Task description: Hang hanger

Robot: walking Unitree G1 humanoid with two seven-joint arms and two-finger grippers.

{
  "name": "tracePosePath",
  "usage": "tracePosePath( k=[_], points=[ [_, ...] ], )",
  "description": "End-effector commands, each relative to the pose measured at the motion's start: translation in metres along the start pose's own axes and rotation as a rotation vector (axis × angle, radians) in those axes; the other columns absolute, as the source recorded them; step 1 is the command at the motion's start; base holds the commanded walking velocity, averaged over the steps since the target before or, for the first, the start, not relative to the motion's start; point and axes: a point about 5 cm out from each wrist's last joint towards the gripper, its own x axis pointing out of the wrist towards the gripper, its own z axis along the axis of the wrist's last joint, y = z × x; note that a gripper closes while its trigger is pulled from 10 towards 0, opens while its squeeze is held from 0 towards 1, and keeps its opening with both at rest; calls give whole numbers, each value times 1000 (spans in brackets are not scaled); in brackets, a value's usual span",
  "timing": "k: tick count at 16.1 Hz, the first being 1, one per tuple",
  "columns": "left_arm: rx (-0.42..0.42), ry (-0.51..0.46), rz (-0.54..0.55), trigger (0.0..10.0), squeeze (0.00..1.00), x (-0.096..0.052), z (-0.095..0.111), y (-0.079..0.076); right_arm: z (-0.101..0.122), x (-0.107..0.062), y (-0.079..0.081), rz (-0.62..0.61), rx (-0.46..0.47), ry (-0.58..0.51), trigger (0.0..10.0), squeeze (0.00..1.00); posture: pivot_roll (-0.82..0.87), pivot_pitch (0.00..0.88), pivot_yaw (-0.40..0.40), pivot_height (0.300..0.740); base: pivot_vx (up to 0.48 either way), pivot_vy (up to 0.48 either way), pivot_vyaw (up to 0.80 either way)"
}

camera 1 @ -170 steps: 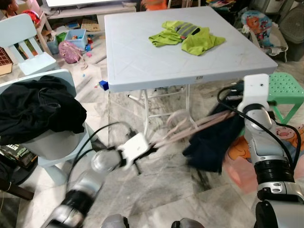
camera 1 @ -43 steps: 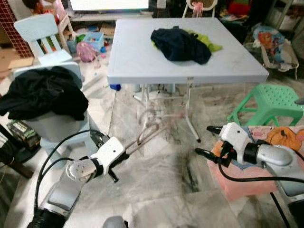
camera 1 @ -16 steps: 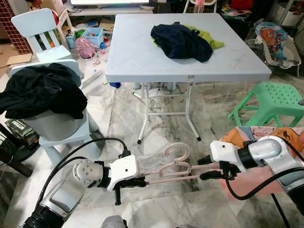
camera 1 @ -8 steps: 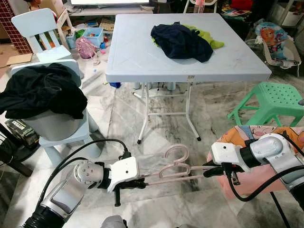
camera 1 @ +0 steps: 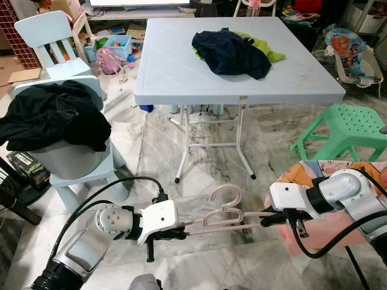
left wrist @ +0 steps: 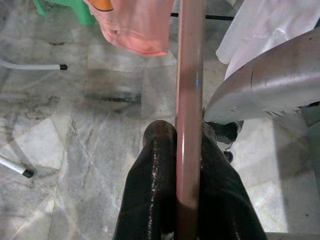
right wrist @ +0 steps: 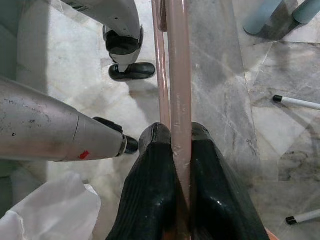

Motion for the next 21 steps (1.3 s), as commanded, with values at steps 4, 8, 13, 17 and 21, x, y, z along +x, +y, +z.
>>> tracePosePath(
  k=[4, 8, 13, 17, 21],
  points=[
    [-1, 19, 98, 10000, 1000, -3, 0, 12, -3, 3, -16, -169, -46, 46, 0, 0, -6, 2, 5, 740, 0, 0, 0],
    [36, 52, 179, 10000, 1000, -11, -5, 15, -29, 21, -12, -280, -47, 165, 0, 0, -10, 1, 4, 740, 0, 0, 0],
    [23, 8, 303, 10000, 1000, -13, -6, 15, -50, 41, -3, -441, 28, 193, 0, 0, 1, 3, -2, 740, 0, 0, 0],
    [-152, -94, 443, 10000, 1000, -18, -7, 12, -56, 47, 11, -754, 358, -5, 10000, 0, 11, 0, -18, 740, 0, 0, 0],
    [-336, -209, 563, 10000, 0, -18, 0, 19, -35, 58, 18, -986, 597, -219, 10000, 0, -8, 0, 6, 740, 0, 0, 0]
  ],
)
